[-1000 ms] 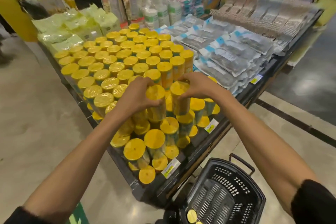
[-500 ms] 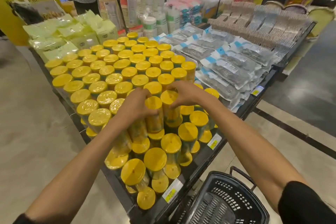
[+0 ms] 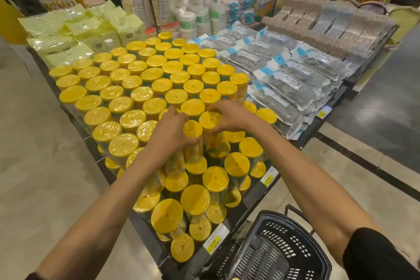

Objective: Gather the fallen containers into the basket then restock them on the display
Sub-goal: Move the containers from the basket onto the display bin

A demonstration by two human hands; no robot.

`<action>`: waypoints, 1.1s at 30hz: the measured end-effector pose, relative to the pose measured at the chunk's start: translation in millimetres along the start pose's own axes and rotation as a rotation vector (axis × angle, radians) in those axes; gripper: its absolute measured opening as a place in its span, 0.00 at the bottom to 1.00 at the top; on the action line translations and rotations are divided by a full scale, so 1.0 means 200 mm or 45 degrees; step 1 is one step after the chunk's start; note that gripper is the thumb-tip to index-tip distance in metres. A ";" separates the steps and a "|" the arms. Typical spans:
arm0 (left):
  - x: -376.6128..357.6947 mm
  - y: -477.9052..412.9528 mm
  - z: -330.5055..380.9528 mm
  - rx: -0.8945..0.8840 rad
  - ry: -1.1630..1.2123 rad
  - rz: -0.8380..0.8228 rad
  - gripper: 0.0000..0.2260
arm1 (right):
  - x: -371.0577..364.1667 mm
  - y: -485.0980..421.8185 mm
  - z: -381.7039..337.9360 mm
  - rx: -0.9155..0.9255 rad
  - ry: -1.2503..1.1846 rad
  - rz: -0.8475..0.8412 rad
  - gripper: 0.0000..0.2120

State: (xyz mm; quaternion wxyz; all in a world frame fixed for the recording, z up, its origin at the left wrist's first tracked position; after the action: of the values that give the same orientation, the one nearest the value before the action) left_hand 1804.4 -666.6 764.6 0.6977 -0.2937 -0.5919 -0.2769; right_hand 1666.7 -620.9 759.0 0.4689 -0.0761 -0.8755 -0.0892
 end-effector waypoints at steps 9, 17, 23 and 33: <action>-0.01 0.02 0.01 0.003 -0.063 -0.001 0.30 | -0.03 0.00 0.00 -0.005 -0.056 0.002 0.35; -0.01 0.02 0.04 -0.003 -0.156 -0.089 0.31 | -0.01 0.05 0.05 -0.046 -0.070 0.002 0.42; 0.06 0.05 0.22 -0.114 -0.293 -0.007 0.26 | 0.02 0.27 0.20 -0.180 -0.032 0.003 0.35; -0.26 0.29 1.03 -0.535 -0.382 -0.233 0.24 | 0.11 1.10 0.67 -0.521 0.167 0.095 0.28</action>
State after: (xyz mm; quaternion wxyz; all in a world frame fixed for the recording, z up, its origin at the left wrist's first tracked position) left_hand 1703.3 -473.1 734.5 0.4980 -0.4152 -0.6423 -0.4087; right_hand 1594.3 -375.2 722.5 0.5025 -0.1961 -0.8033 -0.2523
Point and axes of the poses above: each hand's wrist, its own y-axis away from the middle knuckle, its own x-axis out of the back of the hand, z = x × y, the point moved 10 cm from there along -y, towards the middle knuckle, and after that the axes turned 12 degrees about -y, right-handed, at the moved point
